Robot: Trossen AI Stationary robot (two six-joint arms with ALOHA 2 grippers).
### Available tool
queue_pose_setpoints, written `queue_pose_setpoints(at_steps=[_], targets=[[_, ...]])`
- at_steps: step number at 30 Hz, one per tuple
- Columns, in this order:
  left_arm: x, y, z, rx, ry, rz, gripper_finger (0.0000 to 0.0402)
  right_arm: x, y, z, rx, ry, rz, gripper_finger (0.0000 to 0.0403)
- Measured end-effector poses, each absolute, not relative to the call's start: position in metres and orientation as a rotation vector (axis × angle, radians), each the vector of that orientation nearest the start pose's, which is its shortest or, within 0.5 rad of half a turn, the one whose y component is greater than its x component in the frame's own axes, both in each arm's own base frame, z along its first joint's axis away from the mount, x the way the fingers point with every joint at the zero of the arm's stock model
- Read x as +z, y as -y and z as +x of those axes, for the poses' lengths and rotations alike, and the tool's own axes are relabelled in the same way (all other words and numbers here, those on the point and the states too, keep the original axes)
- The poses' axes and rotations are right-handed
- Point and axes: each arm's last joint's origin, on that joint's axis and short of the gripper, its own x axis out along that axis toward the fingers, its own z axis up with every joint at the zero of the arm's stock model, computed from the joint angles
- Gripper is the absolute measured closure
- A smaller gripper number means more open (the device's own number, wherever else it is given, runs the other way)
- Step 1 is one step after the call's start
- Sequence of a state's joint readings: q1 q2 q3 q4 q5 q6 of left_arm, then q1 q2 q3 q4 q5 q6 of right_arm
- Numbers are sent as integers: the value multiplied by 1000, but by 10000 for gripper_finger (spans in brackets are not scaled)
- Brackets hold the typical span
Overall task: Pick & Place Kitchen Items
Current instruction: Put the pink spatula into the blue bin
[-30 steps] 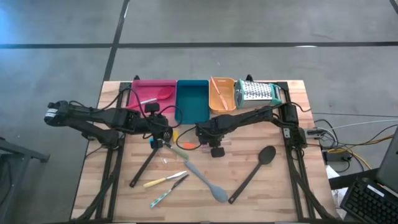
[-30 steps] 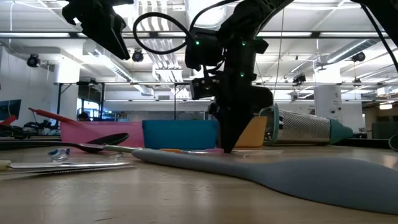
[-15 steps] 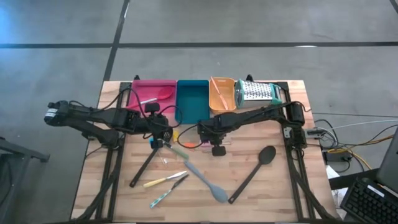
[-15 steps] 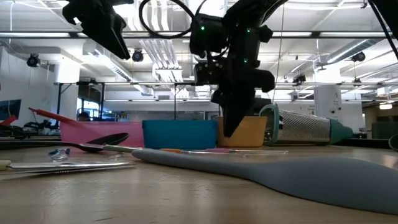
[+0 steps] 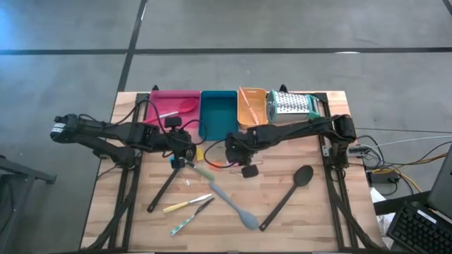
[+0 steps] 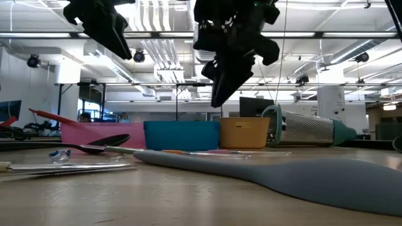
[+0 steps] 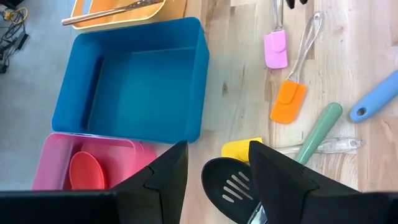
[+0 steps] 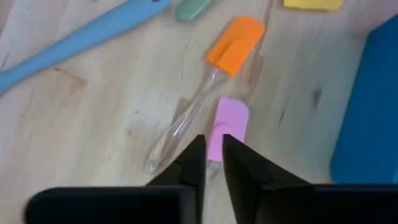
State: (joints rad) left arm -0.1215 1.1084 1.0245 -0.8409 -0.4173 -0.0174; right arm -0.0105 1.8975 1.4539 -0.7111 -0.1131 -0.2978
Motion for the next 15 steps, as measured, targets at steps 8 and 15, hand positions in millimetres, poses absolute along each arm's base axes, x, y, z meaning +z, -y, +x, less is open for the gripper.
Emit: queue_pose_setpoints(at_steps=[8,15], targets=[[304,14,209,283,-885,228,227,211,1,401,271,-1092,-235,245],[304,14,209,283,-881,227,227,185,3,406,246,-1178,-262,208]])
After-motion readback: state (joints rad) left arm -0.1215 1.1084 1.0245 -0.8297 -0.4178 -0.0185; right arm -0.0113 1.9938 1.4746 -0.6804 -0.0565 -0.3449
